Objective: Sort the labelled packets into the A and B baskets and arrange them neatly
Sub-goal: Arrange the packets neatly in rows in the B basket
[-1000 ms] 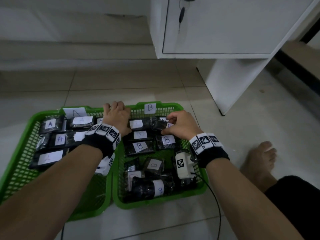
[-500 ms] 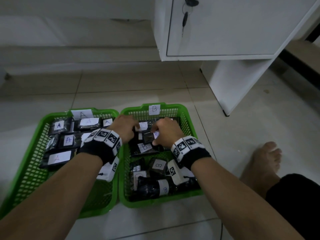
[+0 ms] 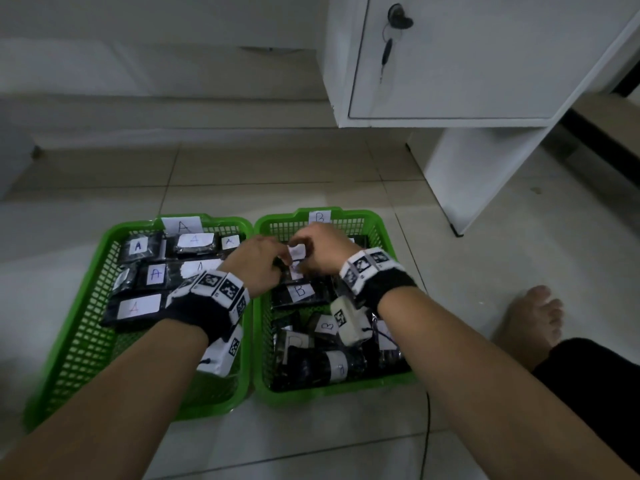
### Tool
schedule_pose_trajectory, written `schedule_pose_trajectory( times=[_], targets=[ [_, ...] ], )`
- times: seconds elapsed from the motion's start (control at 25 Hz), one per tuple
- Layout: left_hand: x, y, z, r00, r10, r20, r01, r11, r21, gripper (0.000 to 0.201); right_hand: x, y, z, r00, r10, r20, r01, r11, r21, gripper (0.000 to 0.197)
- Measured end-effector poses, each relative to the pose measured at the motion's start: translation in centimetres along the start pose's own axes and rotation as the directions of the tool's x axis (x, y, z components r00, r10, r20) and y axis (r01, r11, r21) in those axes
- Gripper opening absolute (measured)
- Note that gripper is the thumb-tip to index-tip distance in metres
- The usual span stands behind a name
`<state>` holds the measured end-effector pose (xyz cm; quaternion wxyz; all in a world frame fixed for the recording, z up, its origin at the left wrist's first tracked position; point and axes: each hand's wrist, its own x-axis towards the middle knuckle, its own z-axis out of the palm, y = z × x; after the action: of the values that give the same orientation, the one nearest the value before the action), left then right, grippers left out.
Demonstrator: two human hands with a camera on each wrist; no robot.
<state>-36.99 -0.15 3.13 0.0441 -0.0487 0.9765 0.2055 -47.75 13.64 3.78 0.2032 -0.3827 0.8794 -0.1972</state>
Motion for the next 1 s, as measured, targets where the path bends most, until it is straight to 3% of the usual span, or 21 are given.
schedule_pose_trajectory(
  times=[0.12, 0.2, 0.4, 0.48, 0.56, 0.64, 0.76, 0.88, 1.0],
  targets=[
    [0.0, 2.4, 1.1, 0.988, 0.084, 0.133, -0.072, 0.993, -0.094, 0.028, -2.7, 1.6, -3.0, 0.990, 0.131, 0.059, -0.135, 0.989, 0.054, 0.034],
    [-0.1, 3.8, 2.3, 0.962, 0.125, 0.242, -0.105, 0.990, -0.095, 0.026, -4.9, 2.9, -3.9, 0.962, 0.225, 0.156, -0.225, 0.974, -0.018, 0.029],
    [-1.1, 5.8, 5.0, 0.915, 0.149, 0.374, -0.163, 0.987, 0.005, 0.034, -8.6, 4.3, -1.9, 0.891, 0.316, 0.327, -0.226, 0.932, -0.285, 0.031],
    [-1.6, 6.6, 5.7, 0.909, 0.158, 0.385, -0.186, 0.982, 0.037, 0.043, -9.2, 4.5, -0.7, 0.921, 0.287, 0.264, -0.179, 0.913, -0.367, 0.029],
    [-1.8, 7.0, 6.3, 0.908, 0.177, 0.379, -0.220, 0.973, 0.074, 0.048, -9.6, 4.7, 0.0, 0.962, 0.254, 0.104, -0.205, 0.917, -0.341, 0.029],
    [-1.8, 7.1, 6.4, 0.911, 0.172, 0.374, -0.228, 0.967, 0.112, 0.051, -9.6, 5.0, 0.2, 0.971, 0.238, -0.018, -0.231, 0.917, -0.326, 0.032],
    [-1.8, 7.2, 6.2, 0.912, 0.135, 0.388, -0.209, 0.966, 0.154, 0.053, -9.6, 5.9, 0.9, 0.972, 0.231, -0.043, -0.232, 0.914, -0.334, 0.037],
    [-1.9, 6.9, 5.8, 0.917, 0.080, 0.392, -0.151, 0.977, 0.153, 0.046, -9.6, 6.5, 1.4, 0.956, 0.292, 0.014, -0.266, 0.890, -0.369, 0.029],
    [-1.8, 6.3, 4.7, 0.956, 0.002, 0.294, -0.027, 0.996, 0.080, 0.032, -9.6, 6.3, 1.4, 0.947, 0.315, 0.057, -0.278, 0.898, -0.340, 0.031]
  ],
)
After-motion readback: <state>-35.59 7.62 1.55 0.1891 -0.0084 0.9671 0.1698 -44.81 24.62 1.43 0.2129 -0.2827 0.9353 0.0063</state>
